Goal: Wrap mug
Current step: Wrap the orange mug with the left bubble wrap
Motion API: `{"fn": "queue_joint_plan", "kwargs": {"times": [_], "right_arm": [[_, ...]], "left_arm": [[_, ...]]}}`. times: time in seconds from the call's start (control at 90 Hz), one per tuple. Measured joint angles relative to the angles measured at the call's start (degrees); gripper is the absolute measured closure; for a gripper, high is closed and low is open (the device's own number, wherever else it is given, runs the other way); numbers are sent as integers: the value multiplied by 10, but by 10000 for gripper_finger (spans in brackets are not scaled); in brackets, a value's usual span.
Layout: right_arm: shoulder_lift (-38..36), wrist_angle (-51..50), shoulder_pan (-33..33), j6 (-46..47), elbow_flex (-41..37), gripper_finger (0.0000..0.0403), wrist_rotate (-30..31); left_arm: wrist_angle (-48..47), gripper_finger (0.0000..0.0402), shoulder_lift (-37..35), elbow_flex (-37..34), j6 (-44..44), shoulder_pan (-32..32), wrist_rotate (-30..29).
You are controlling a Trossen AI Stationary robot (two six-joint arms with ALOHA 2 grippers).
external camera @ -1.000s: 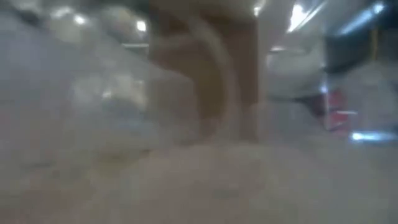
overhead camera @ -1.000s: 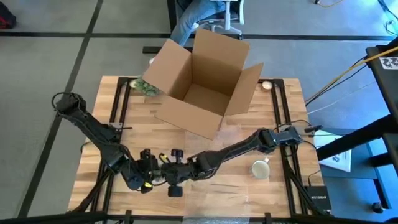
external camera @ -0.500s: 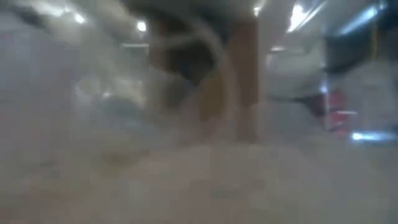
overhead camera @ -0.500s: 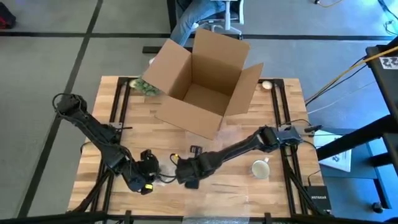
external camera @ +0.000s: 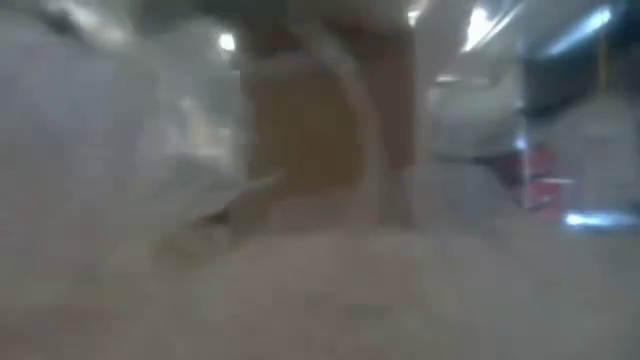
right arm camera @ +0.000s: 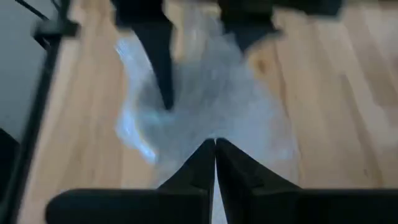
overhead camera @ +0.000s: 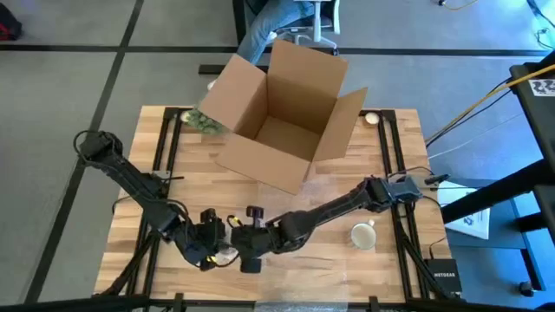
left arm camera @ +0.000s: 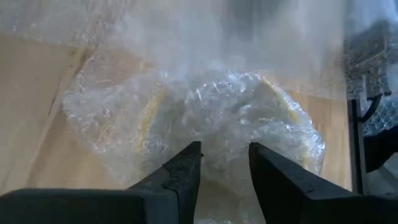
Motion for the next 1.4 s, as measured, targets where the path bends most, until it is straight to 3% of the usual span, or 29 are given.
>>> {"fn": "queue_joint_plan", "kwargs": {"times": [0.444,0.611,1.011,1.244,1.4], "right_arm": [[31,173,-12,1,-74,402,-53],[34,173,-15,18,-78,402,-55],[38,175,-16,20,-75,402,-53],[38,174,-16,20,-75,402,-50],[38,174,-16,19,-76,402,-50]], "left_arm": [[-7,282,0,0,13,8,0],[-12,282,-2,2,8,4,8],[-129,282,-52,74,-9,-36,12],[-99,282,-64,81,-6,-36,-67],[-67,282,-41,42,-4,-14,-29]]}}
